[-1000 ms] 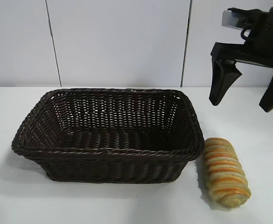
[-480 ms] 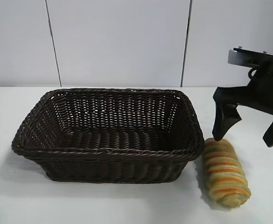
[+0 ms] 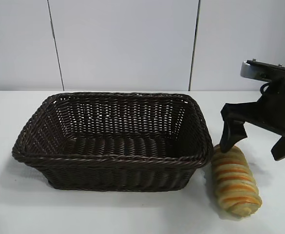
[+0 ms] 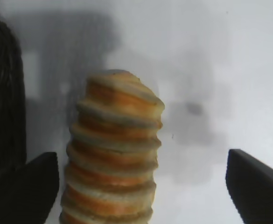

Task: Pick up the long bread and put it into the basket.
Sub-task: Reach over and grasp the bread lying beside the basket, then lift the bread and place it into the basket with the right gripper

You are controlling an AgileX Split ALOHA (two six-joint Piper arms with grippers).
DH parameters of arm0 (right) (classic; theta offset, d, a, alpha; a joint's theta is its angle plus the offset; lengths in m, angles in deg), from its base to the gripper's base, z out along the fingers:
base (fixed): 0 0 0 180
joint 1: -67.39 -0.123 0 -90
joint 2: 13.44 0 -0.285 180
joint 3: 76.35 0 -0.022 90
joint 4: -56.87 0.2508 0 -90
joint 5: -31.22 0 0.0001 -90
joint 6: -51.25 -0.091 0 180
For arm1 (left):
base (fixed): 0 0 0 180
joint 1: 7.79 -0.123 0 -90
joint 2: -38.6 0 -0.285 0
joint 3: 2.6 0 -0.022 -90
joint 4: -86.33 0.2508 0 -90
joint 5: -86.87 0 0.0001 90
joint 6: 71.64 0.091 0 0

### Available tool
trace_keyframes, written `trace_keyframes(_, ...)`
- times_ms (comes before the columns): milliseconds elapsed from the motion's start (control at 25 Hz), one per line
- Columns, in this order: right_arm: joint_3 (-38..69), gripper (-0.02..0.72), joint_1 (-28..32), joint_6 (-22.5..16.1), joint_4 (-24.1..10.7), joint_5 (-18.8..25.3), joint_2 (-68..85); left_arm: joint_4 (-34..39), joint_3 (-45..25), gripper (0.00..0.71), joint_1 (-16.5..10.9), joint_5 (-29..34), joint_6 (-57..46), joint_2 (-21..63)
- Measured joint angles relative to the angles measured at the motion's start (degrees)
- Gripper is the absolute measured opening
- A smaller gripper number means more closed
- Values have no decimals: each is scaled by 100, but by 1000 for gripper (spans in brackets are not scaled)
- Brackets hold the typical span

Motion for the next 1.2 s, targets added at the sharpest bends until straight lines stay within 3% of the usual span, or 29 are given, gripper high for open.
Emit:
trace_keyframes(280, 0, 281, -47, -28, 267, -147, -116, 0, 0, 694, 0, 0, 0, 0)
trace_keyframes(480, 0, 111, -47, -109, 279, -172, -126, 0, 0, 694, 0, 0, 0, 0)
trace_keyframes(800, 0, 72, -47, -142, 210, 12, 257, 0, 0, 694, 0, 0, 0, 0)
trace_keyframes(1200, -845, 66, -47, -167, 32, 1124, 1209, 0, 0, 694, 0, 5, 0, 0)
